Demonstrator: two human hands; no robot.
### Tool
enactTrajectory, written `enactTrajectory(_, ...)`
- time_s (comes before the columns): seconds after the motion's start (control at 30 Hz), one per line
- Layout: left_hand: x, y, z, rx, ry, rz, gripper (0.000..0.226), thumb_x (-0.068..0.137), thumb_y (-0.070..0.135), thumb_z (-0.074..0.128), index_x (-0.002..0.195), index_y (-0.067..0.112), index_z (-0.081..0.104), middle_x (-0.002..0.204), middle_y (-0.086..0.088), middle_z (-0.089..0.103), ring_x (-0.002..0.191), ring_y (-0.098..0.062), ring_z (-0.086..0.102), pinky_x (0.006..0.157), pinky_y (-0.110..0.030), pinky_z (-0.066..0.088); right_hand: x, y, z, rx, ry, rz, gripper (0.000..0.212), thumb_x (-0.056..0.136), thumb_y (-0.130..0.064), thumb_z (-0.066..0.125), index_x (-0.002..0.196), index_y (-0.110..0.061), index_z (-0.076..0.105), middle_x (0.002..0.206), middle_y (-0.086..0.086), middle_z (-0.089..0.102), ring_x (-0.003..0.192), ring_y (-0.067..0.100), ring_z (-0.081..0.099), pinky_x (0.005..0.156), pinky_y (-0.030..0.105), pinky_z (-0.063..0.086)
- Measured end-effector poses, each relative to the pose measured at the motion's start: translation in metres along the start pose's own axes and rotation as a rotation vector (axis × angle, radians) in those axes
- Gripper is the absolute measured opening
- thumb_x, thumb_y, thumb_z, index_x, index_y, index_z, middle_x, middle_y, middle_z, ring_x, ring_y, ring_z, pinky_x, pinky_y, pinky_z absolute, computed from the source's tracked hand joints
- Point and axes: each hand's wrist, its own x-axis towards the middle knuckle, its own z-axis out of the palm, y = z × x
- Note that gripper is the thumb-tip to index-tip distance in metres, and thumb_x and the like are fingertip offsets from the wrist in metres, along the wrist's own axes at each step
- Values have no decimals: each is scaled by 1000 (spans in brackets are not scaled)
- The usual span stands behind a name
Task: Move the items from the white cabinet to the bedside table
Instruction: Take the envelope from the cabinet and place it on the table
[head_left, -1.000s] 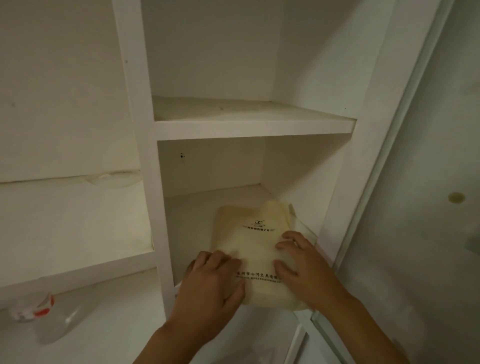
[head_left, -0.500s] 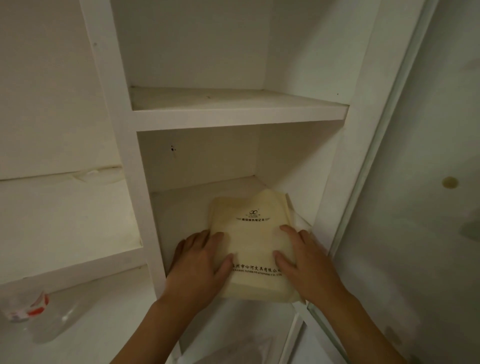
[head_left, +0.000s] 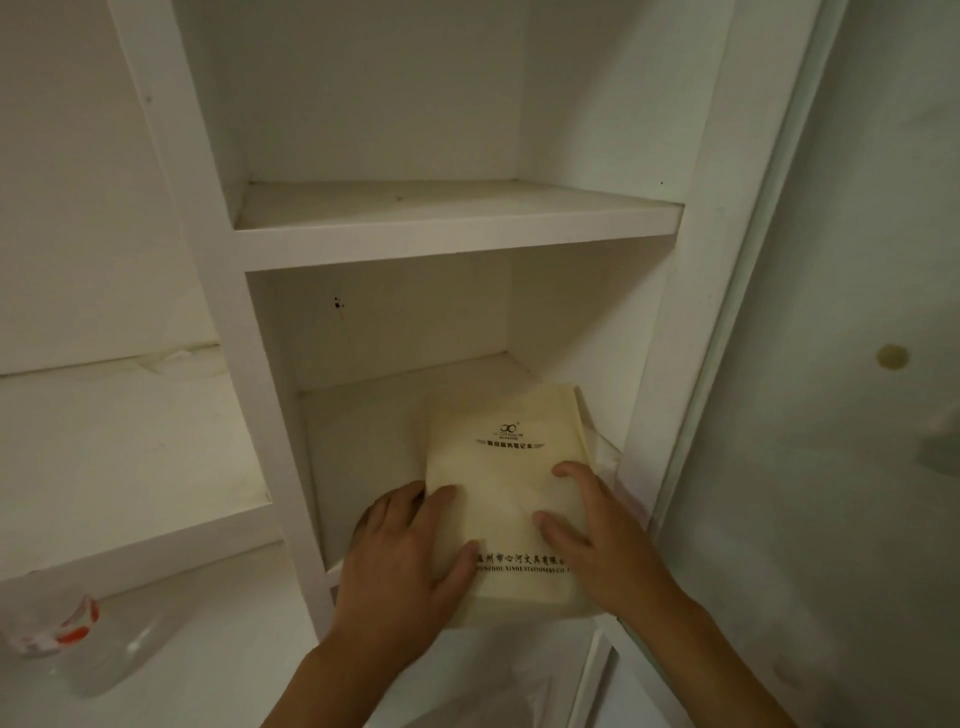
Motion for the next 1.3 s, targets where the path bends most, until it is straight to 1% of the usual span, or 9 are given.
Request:
enactTrajectory(0.13, 8, 3, 3, -14, 22, -26, 57, 88, 63, 51, 136, 32, 56, 128, 4, 59, 116, -20, 56, 100, -42, 48, 2, 8, 2, 105, -13, -16, 56, 95, -53, 66, 141, -52, 35, 127, -30, 44, 110, -10, 53, 88, 22, 55)
enactTrajectory(0.3, 15, 13, 9, -30, 25, -69, 60, 87, 62, 54, 139, 32, 54, 127, 6, 56, 111, -17, 55, 95, -41, 49, 3, 16, 6, 138, 11, -59, 59, 95, -56, 64, 144, -52, 33, 132, -17, 48, 119, 6, 53, 95, 35, 56)
enactTrajectory(0.43, 6, 22, 11, -103, 57, -81, 59, 87, 56, 60, 140, 31, 54, 127, 6, 52, 102, -14, 56, 88, -39, 54, -1, 25, 4, 138, 12, -105, 60, 96, -53, 64, 147, -46, 34, 133, -15, 49, 117, 2, 52, 93, 33, 56)
enactTrajectory(0.63, -23, 35, 21, -211, 135, -120, 55, 89, 47, 65, 140, 28, 56, 129, 8, 48, 113, -12, 54, 94, -38, 53, -11, 36, -1, 114, -53, -156, 65, 94, -55, 65, 150, -43, 33, 137, -12, 49, 118, 6, 54, 90, 28, 55)
enactTrajectory(0.7, -37, 40, 20, -267, 170, -145, 53, 90, 44, 66, 139, 27, 57, 127, 9, 48, 114, -7, 54, 92, -30, 54, -18, 34, -2, 87, -76, -182, 65, 94, -53, 66, 150, -41, 35, 138, -12, 49, 118, 9, 55, 89, 31, 54)
enactTrajectory(0.87, -78, 50, 4, -288, 240, -198, 55, 88, 44, 65, 139, 24, 58, 125, 9, 48, 115, 1, 52, 91, -9, 46, -46, 18, -1, 72, -139, -229, 64, 94, -50, 69, 149, -42, 37, 135, -19, 46, 109, 0, 53, 79, 17, 50)
enactTrajectory(1.03, -147, 54, -28, -254, 306, -252, 55, 88, 44, 63, 138, 21, 58, 124, 5, 50, 113, -3, 54, 89, -10, 46, -98, -14, 11, 74, -182, -299, 64, 95, -47, 70, 149, -41, 37, 137, -18, 46, 105, -4, 53, 77, 18, 53)
enactTrajectory(1.2, -245, 52, -72, -201, 366, -344, 54, 89, 45, 61, 138, 22, 57, 126, 6, 49, 113, -3, 54, 84, -15, 50, -167, -56, 39, 86, -275, -380, 63, 94, -48, 70, 147, -43, 37, 135, -18, 48, 103, 3, 58, 77, 35, 61)
enactTrajectory(1.3, -306, 51, -102, -152, 409, -420, 53, 89, 47, 60, 137, 25, 57, 126, 8, 49, 110, 0, 54, 81, -18, 51, -210, -84, 61, 94, -349, -439, 64, 94, -49, 69, 148, -45, 35, 134, -20, 47, 104, 0, 57, 79, 30, 60)
